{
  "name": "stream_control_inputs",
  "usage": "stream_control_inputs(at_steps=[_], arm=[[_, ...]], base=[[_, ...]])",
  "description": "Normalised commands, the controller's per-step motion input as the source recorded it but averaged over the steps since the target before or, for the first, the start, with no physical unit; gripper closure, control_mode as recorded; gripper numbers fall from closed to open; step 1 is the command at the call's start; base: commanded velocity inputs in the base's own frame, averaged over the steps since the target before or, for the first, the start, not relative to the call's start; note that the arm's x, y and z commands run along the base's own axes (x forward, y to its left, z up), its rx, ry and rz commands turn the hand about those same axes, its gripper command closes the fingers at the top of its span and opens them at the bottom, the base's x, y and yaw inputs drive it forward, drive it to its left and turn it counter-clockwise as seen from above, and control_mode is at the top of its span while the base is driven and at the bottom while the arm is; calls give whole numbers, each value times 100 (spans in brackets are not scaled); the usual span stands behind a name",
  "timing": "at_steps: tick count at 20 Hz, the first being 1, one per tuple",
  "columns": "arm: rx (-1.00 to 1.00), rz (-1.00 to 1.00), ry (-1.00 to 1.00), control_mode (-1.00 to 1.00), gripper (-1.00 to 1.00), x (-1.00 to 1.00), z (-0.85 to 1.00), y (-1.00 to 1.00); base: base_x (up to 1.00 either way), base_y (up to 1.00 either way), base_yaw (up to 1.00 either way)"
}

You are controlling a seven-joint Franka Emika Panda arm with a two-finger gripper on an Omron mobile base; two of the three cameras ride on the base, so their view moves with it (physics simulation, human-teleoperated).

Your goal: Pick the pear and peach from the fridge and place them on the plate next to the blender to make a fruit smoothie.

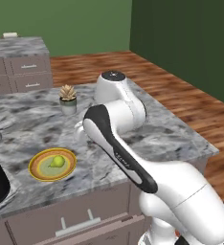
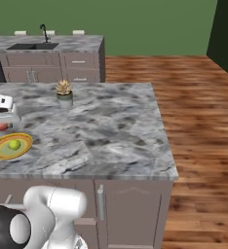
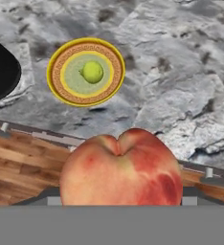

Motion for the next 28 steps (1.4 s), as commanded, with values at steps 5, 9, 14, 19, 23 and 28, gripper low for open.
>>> stream_control_inputs(at_steps=[5, 9, 14, 19, 23, 28], arm=[[0, 19, 0, -100, 100, 26, -77, 53], [0, 12, 2, -100, 100, 47, -55, 60], [-1, 11, 7, -100, 100, 55, -51, 68], [-4, 7, 4, -100, 100, 47, -35, 72], [-8, 0, 2, -100, 100, 43, -41, 51], [-8, 0, 1, -100, 100, 49, -58, 41]], base=[[0, 0, 0], [0, 0, 0], [0, 0, 0], [0, 0, 0], [0, 0, 0], [0, 0, 0]])
